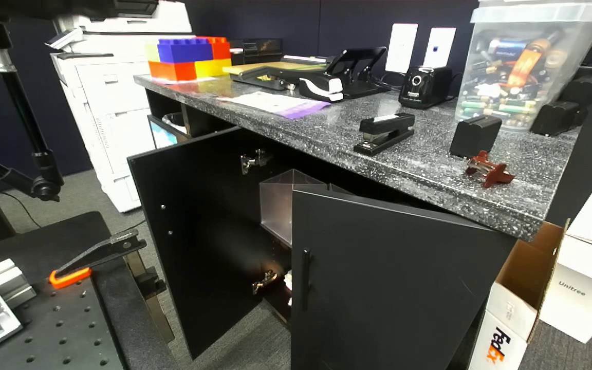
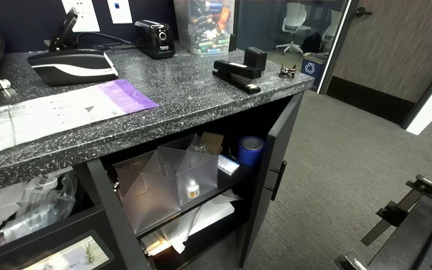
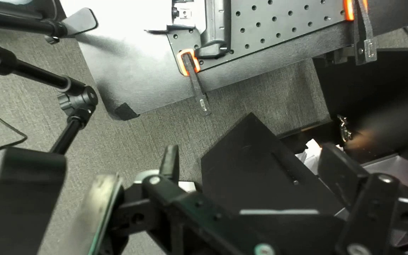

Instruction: Close the right bottom cabinet door

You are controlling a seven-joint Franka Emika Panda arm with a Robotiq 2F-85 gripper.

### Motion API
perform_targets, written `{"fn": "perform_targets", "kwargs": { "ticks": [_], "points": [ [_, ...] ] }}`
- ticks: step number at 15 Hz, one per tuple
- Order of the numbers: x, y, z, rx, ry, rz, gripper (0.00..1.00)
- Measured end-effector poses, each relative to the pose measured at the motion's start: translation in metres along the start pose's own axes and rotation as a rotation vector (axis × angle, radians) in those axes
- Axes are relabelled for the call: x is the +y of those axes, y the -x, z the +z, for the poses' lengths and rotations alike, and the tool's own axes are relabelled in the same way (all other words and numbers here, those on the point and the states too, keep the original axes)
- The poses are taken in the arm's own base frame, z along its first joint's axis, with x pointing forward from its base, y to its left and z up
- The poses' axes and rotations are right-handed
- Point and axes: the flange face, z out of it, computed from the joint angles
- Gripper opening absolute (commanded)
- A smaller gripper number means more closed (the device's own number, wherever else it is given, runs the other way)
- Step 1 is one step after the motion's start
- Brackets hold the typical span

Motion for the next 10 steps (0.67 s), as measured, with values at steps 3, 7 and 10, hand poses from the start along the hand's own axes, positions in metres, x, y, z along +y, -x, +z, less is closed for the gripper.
{"fn": "perform_targets", "kwargs": {
  "ticks": [3,7,10],
  "points": [
    [-0.042,-0.029,0.035,-0.048,0.007,-0.065,1.00],
    [-0.086,-0.071,0.092,-0.138,0.017,-0.125,1.00],
    [-0.093,-0.105,0.140,-0.190,0.003,-0.156,1.00]
  ]
}}
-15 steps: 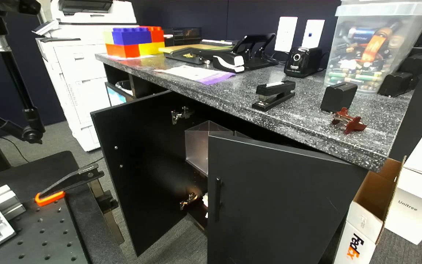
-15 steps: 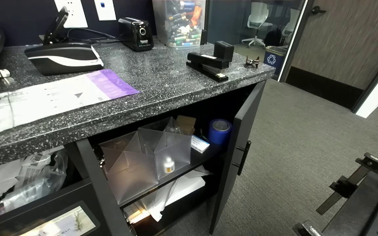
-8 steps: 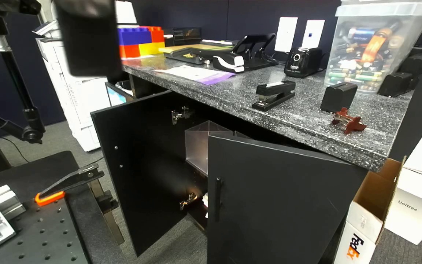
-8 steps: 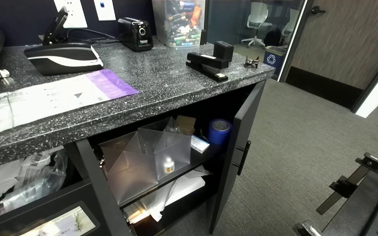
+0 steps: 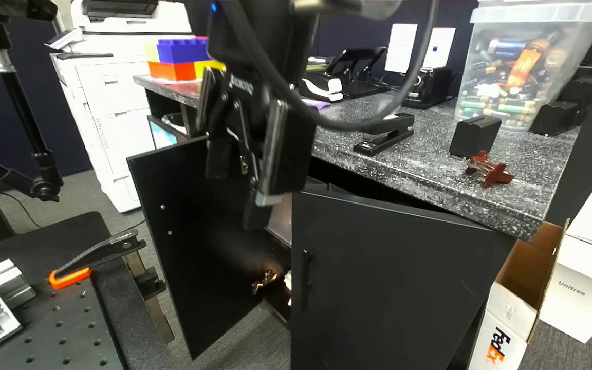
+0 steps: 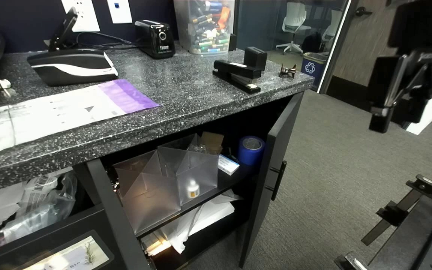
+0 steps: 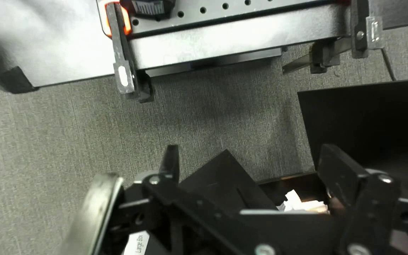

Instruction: Close the right bottom cabinet door

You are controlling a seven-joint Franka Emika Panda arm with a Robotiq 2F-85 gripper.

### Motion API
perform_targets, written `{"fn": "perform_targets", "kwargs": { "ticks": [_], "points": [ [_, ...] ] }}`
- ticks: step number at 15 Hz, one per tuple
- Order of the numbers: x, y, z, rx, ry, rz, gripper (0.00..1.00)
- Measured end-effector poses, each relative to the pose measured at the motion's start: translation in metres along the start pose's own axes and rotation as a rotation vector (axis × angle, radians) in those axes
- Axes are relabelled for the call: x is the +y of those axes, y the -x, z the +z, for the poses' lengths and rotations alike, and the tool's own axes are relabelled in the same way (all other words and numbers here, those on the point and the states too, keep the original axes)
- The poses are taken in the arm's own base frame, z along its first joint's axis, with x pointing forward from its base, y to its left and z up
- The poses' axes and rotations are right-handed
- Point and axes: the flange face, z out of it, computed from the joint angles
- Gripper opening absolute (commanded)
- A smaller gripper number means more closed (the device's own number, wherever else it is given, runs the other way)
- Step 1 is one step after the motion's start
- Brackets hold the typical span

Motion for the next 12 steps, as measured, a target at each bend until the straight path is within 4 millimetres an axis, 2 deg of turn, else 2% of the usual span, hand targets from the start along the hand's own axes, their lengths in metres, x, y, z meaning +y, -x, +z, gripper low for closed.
{"fn": "perform_targets", "kwargs": {
  "ticks": [3,5,8,12],
  "points": [
    [-0.001,-0.042,0.041,-0.031,-0.004,-0.040,1.00],
    [-0.007,-0.067,0.061,-0.035,0.002,-0.055,1.00],
    [-0.017,-0.101,0.083,-0.014,0.015,-0.076,1.00],
    [-0.025,-0.141,0.102,0.084,0.114,-0.098,1.00]
  ]
}}
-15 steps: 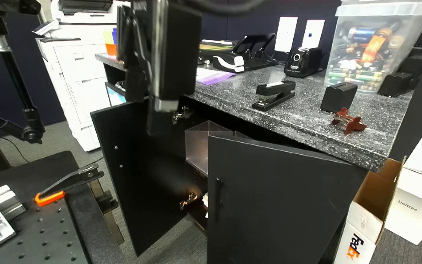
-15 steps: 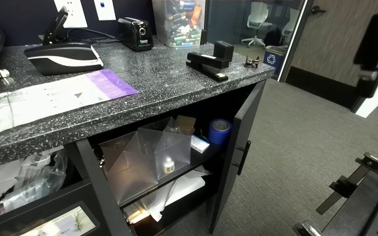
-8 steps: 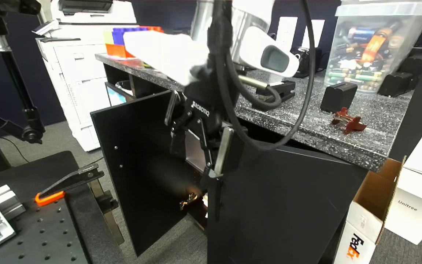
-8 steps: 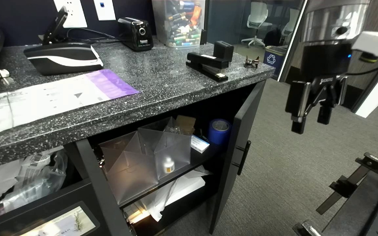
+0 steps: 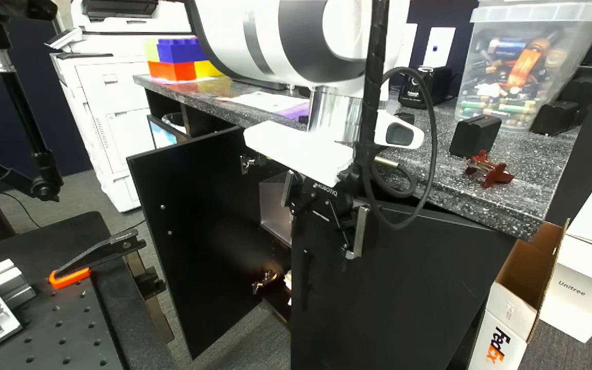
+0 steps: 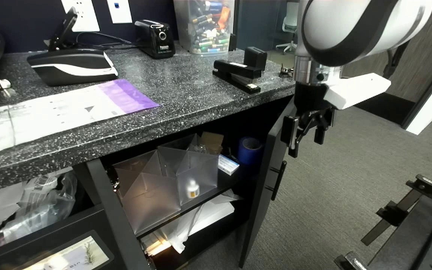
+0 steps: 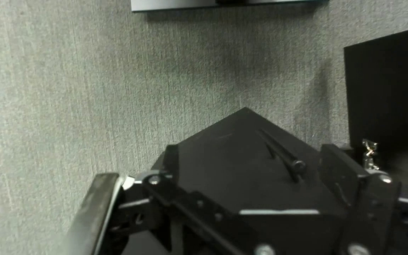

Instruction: Close the right bottom cabinet door

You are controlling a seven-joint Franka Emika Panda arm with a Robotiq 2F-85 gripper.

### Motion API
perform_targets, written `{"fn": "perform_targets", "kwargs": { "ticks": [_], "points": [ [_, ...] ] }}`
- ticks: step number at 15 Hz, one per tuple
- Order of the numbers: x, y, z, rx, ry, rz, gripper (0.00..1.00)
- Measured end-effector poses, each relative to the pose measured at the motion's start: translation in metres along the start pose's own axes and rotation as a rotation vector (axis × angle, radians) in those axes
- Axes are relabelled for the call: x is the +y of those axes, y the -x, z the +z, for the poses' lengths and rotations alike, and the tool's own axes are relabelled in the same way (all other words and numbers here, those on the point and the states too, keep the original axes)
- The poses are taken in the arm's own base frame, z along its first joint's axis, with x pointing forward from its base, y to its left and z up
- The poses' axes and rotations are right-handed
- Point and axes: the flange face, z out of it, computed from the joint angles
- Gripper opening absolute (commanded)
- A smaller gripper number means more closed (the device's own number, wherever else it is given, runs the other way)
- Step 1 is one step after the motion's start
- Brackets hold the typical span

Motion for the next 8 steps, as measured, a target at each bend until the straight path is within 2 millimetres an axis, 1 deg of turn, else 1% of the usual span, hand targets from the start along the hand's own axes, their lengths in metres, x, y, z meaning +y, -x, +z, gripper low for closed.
{"fn": "perform_targets", "kwargs": {
  "ticks": [4,8],
  "points": [
    [0.002,-0.028,0.022,0.073,0.083,0.002,1.00],
    [0.004,-0.056,0.041,0.144,0.111,0.028,1.00]
  ]
}}
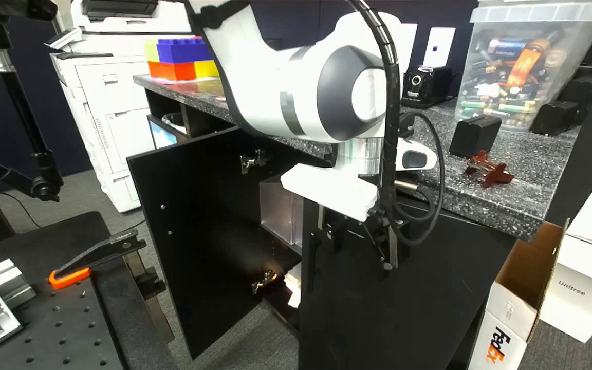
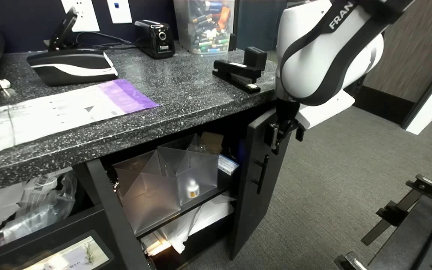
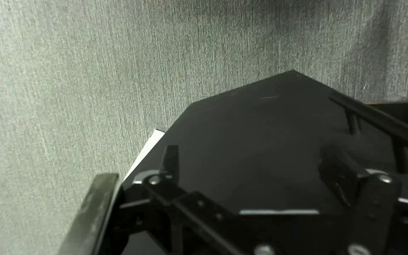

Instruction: Close the right bottom cabinet door

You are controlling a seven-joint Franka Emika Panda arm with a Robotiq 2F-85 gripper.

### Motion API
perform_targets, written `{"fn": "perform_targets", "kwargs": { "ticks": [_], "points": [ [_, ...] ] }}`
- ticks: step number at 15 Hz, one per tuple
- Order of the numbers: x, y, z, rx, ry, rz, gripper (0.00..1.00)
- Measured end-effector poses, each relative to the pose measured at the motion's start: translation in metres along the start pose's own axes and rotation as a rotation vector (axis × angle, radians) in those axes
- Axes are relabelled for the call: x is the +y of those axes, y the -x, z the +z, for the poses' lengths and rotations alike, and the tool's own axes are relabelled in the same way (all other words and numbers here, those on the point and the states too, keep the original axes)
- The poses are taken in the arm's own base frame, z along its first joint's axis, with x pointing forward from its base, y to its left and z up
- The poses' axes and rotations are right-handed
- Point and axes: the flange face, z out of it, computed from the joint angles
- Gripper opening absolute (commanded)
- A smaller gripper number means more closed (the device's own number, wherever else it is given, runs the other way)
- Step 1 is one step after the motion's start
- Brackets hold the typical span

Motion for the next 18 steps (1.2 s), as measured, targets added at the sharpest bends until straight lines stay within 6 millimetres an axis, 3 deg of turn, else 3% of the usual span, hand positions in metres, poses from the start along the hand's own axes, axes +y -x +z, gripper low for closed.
{"fn": "perform_targets", "kwargs": {
  "ticks": [5,9,11,13,17,18],
  "points": [
    [-0.015,-0.028,0.017,0.139,0.049,0.024,1.00],
    [-0.021,-0.026,0.019,0.164,0.071,0.067,1.00],
    [-0.034,-0.018,0.019,0.115,0.043,0.097,1.00],
    [-0.056,0.001,0.008,0.026,-0.003,0.108,1.00],
    [-0.097,0.053,-0.048,-0.162,-0.101,0.080,1.00],
    [-0.101,0.057,-0.062,-0.166,-0.108,0.073,1.00]
  ]
}}
